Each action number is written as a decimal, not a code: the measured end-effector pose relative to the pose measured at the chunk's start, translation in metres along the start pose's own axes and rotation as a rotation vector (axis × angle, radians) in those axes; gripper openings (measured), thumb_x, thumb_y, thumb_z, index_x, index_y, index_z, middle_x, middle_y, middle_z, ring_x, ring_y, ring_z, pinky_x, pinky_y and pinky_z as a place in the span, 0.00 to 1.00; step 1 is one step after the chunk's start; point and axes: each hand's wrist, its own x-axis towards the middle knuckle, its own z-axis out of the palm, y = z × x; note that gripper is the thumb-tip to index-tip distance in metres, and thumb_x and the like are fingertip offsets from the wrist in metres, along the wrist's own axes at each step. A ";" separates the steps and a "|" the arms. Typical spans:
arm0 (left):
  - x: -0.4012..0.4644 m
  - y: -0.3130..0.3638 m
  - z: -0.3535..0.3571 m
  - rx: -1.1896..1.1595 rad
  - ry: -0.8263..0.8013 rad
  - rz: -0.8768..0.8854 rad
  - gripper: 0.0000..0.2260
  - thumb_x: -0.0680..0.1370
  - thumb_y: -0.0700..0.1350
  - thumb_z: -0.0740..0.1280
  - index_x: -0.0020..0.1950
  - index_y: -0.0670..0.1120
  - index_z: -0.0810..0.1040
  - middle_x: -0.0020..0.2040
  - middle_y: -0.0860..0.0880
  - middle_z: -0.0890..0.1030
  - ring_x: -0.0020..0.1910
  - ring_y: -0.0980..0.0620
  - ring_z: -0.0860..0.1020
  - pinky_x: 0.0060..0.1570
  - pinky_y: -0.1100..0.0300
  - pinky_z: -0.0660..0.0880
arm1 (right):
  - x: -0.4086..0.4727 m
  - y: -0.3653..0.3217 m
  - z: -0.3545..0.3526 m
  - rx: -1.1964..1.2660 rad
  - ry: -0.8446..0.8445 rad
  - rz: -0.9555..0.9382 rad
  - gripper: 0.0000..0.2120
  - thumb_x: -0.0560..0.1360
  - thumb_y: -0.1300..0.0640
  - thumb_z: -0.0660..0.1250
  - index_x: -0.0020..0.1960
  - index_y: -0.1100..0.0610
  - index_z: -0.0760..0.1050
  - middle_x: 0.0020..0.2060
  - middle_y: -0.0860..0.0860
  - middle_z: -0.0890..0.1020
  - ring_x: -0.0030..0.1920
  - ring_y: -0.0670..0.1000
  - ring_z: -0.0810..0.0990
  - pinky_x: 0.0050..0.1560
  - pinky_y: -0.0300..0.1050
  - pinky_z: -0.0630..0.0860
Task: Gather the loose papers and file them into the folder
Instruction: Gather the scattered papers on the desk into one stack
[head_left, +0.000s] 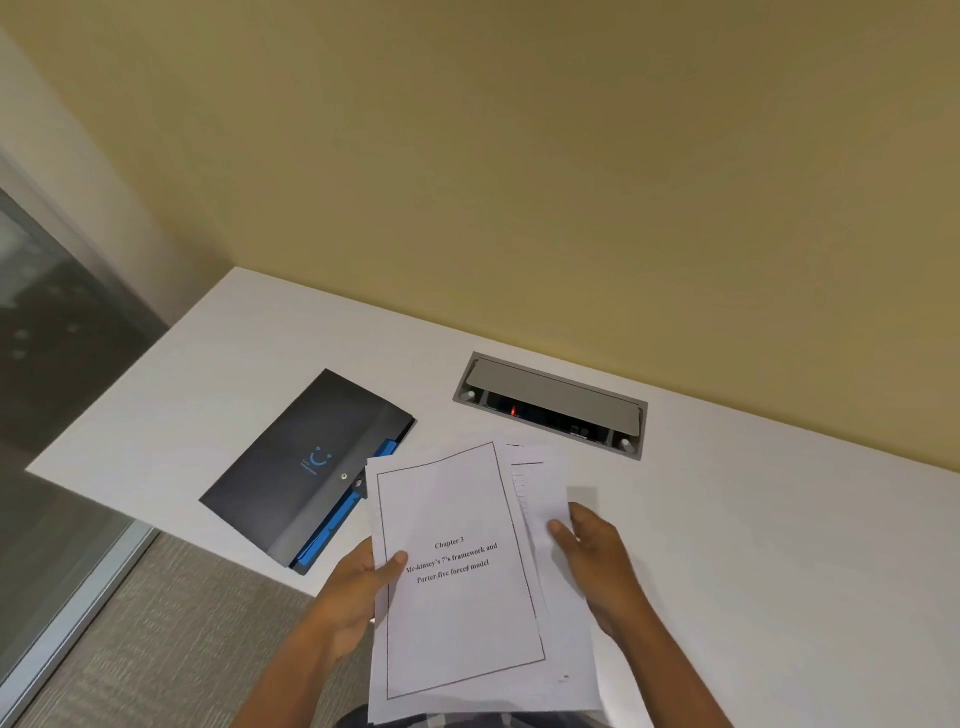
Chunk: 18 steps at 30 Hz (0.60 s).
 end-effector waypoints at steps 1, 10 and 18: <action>-0.001 0.001 0.000 0.018 -0.017 -0.005 0.17 0.80 0.44 0.72 0.69 0.49 0.79 0.63 0.46 0.86 0.63 0.44 0.84 0.69 0.40 0.76 | 0.001 -0.002 0.006 0.015 -0.045 0.011 0.14 0.83 0.58 0.66 0.59 0.41 0.84 0.58 0.40 0.87 0.60 0.42 0.85 0.61 0.42 0.77; -0.002 0.002 0.001 0.042 -0.095 -0.063 0.16 0.80 0.46 0.72 0.68 0.48 0.78 0.61 0.44 0.87 0.62 0.45 0.85 0.68 0.41 0.77 | 0.019 -0.014 0.031 0.114 -0.314 0.165 0.12 0.84 0.52 0.64 0.64 0.48 0.83 0.60 0.53 0.87 0.61 0.57 0.86 0.58 0.51 0.84; 0.000 -0.015 -0.005 -0.038 0.211 -0.049 0.14 0.79 0.38 0.73 0.64 0.45 0.81 0.59 0.42 0.87 0.60 0.39 0.84 0.66 0.35 0.77 | 0.054 -0.024 0.033 -0.037 -0.252 0.257 0.20 0.82 0.37 0.61 0.60 0.48 0.84 0.54 0.51 0.88 0.46 0.48 0.89 0.48 0.54 0.86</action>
